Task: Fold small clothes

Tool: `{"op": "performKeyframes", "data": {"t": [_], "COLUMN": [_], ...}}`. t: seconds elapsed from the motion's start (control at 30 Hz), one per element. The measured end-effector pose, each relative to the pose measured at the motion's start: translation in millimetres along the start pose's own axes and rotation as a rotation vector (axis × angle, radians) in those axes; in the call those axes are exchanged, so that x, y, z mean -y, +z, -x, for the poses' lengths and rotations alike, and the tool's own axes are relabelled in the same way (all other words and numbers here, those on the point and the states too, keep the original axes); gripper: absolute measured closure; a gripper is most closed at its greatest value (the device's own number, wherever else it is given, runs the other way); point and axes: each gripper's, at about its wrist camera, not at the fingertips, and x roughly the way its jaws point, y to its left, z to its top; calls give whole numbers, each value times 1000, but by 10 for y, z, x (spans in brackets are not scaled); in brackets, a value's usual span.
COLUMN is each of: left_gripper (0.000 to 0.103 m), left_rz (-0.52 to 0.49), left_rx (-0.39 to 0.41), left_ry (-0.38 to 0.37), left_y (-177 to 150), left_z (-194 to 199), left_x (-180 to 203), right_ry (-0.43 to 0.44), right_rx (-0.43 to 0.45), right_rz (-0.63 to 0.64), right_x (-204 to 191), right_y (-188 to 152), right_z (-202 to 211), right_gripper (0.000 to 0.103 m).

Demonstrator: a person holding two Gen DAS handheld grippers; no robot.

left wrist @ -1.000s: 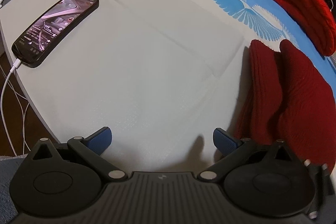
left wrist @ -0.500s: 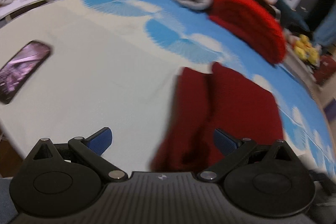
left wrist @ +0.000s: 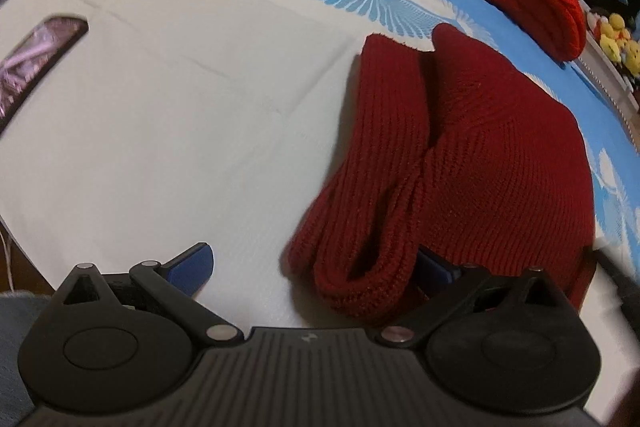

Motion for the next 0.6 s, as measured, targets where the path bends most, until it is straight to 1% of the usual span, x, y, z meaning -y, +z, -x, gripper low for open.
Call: {"op": "performKeyframes", "data": {"t": [0.03,0.07,0.1,0.13,0.17,0.23,0.27,0.33,0.4,0.47,0.57,0.6], "left_gripper": [0,0,0,0,0,0,0,0,0,0,0,0], "left_rz": [14,24,25,25,29,29,27,24,19,19,25,27], "left_rx": [-9,-9,-11,-11,-11,-17,-18,-20,-25,-30,-41,-47], "left_ry": [-10,-10,-4,-4,-5,-15,-16,-19,-27,-34,-43,-48], "left_y": [9,29,29,32,16,11,8,3,2,9,19,25], "left_z": [-22,-45,-50,-56,-38,-17,-12,1,12,13,0,-9], "left_x": [-3,1,18,25,18,30,38,54,63,68,71,74], "right_ry": [5,-9,-25,-27,-18,72,93,95,93,95,82,83], "right_rx": [-47,-25,7,8,5,1,-1,3,-6,-41,-76,-87], "right_rz": [21,65,141,189,173,43,-24,-108,-156,-187,-209,-211], "right_x": [21,-10,-96,-160,-166,-30,60,234,407,552,679,688], "right_y": [-75,-159,-174,-162,-122,29,106,259,329,348,342,334], "right_z": [-163,-209,-220,-178,-135,-41,-10,38,66,90,4,-84], "right_gripper": [77,77,74,72,70,68,65,42,36,33,31,30]}}
